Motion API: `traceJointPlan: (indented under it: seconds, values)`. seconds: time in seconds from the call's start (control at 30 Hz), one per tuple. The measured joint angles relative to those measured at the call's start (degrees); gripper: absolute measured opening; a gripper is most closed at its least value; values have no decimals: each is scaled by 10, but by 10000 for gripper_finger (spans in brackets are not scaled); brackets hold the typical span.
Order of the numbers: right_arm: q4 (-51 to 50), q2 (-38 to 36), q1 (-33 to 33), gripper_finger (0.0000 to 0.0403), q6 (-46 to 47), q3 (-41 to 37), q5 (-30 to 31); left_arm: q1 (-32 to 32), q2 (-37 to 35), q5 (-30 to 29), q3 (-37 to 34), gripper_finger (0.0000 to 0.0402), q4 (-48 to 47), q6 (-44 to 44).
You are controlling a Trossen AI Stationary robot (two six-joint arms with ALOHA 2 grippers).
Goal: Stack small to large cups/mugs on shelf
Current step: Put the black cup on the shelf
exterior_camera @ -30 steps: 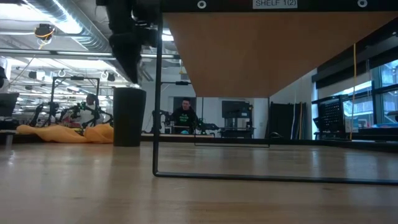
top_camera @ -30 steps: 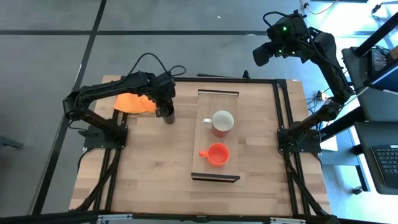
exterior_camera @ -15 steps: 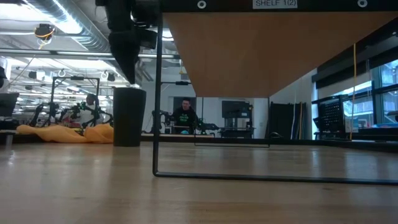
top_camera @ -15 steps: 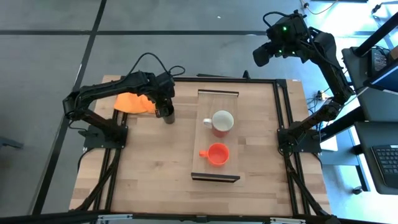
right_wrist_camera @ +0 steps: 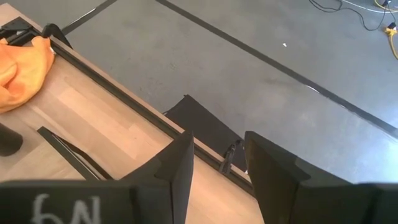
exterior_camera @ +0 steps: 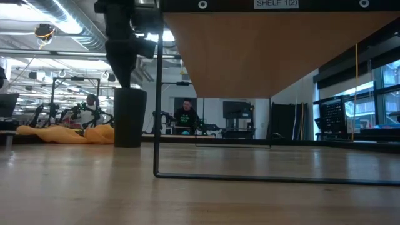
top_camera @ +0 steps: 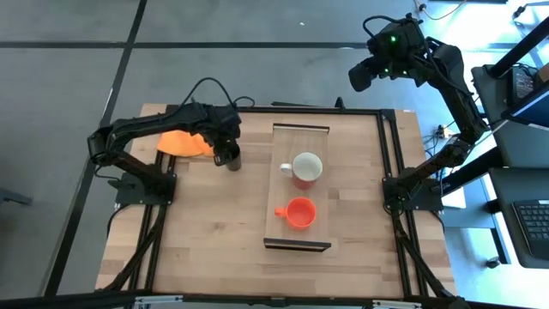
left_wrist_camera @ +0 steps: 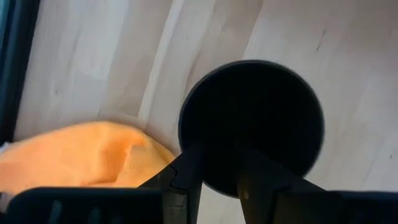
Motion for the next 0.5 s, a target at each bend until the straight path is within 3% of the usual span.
traceJointPlan:
  seconds: [0.5]
  values:
    - [9, 0, 0, 145, -4, 0, 0, 0, 0, -9, -6, 82, 59, -2]
